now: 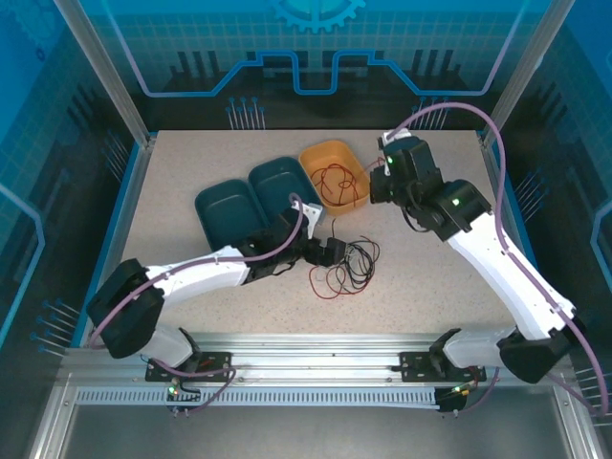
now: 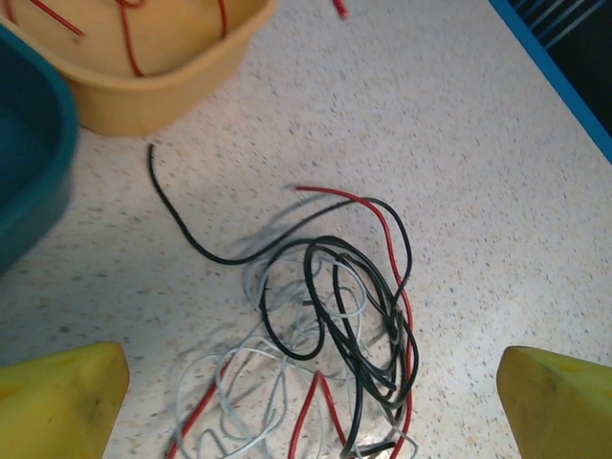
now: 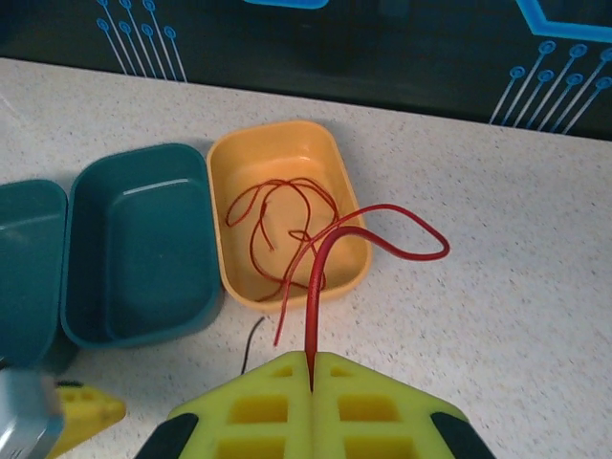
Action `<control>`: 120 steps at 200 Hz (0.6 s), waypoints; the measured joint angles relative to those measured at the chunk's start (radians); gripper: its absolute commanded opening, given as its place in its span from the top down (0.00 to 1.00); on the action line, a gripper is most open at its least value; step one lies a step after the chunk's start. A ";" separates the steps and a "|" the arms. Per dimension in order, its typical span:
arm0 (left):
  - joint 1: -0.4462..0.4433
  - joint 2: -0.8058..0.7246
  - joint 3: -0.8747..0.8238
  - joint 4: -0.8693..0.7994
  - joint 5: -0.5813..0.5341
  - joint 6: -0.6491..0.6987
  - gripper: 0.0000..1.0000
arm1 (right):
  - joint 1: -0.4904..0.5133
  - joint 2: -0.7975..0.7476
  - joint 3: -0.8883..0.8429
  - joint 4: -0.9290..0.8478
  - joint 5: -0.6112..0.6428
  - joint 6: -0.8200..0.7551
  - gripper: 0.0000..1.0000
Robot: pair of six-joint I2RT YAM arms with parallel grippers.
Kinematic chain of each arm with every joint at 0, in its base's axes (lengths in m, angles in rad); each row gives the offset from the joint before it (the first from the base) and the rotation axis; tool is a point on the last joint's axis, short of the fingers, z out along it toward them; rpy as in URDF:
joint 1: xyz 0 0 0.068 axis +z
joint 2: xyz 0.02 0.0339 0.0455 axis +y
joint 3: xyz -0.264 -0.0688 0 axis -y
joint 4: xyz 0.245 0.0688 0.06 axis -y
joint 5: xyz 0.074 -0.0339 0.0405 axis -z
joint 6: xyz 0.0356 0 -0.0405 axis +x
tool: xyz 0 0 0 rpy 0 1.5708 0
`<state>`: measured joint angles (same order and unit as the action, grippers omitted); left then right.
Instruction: Untangle the cables
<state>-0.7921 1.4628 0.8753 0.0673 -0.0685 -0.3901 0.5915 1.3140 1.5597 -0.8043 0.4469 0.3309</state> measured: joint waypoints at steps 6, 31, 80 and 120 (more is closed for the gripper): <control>0.000 -0.016 -0.006 -0.002 -0.015 0.000 0.01 | -0.009 0.018 0.012 0.012 -0.012 -0.006 1.00; 0.000 -0.082 -0.013 -0.019 -0.087 0.006 0.01 | -0.041 0.114 0.079 0.061 -0.056 -0.031 1.00; 0.042 -0.201 -0.038 -0.039 -0.161 0.017 0.01 | -0.081 0.315 0.221 0.129 -0.132 -0.052 1.00; 0.100 -0.260 -0.087 -0.050 -0.179 0.014 0.01 | -0.099 0.480 0.369 0.146 -0.168 -0.052 1.00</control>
<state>-0.6918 1.2026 0.7887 0.0177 -0.2470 -0.3756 0.4923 1.7939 1.9289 -0.6579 0.2787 0.2787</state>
